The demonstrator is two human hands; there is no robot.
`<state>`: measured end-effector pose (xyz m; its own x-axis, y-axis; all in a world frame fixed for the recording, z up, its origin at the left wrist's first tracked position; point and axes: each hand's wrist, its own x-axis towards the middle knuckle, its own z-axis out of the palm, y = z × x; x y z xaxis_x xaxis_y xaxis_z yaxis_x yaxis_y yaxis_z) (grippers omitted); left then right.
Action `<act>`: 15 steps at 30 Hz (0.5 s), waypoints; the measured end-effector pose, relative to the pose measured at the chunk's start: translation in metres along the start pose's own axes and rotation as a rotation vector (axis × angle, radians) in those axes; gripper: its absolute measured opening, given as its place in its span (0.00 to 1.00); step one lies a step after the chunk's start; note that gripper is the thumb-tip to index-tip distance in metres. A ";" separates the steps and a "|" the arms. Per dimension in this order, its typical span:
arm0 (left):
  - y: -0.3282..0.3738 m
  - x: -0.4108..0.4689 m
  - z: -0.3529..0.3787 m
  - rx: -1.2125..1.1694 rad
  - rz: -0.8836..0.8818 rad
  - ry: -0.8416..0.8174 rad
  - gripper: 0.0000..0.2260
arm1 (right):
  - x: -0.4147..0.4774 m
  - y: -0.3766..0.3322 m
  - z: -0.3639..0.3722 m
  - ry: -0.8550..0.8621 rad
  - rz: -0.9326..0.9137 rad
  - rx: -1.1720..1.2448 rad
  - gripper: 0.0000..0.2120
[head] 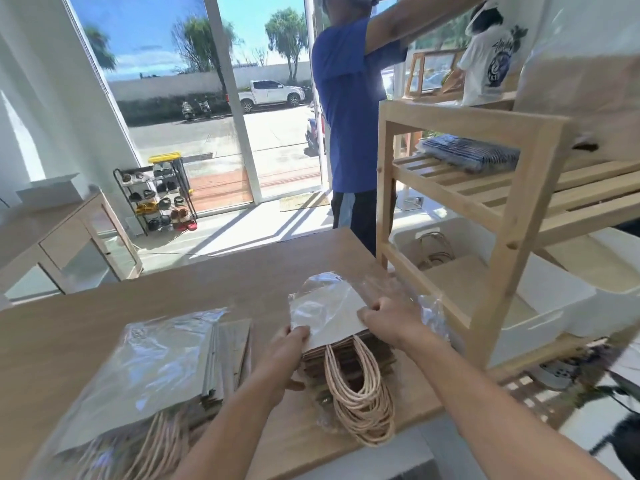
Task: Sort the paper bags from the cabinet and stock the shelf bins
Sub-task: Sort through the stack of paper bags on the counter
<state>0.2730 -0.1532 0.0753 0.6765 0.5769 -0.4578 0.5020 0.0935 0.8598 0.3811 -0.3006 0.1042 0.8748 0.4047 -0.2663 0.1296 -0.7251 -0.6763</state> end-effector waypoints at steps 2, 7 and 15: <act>-0.001 0.002 0.004 -0.018 -0.010 -0.005 0.09 | 0.002 0.001 -0.001 -0.057 0.024 0.045 0.26; -0.001 0.004 0.009 -0.080 -0.021 0.005 0.08 | 0.009 -0.005 0.001 -0.191 0.096 0.097 0.16; 0.002 0.002 0.008 -0.141 -0.057 0.005 0.09 | 0.019 -0.005 -0.005 -0.349 0.257 0.213 0.18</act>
<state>0.2798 -0.1583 0.0741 0.6461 0.5713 -0.5061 0.4590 0.2390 0.8557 0.3993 -0.2923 0.1062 0.6524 0.4168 -0.6330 -0.2004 -0.7106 -0.6745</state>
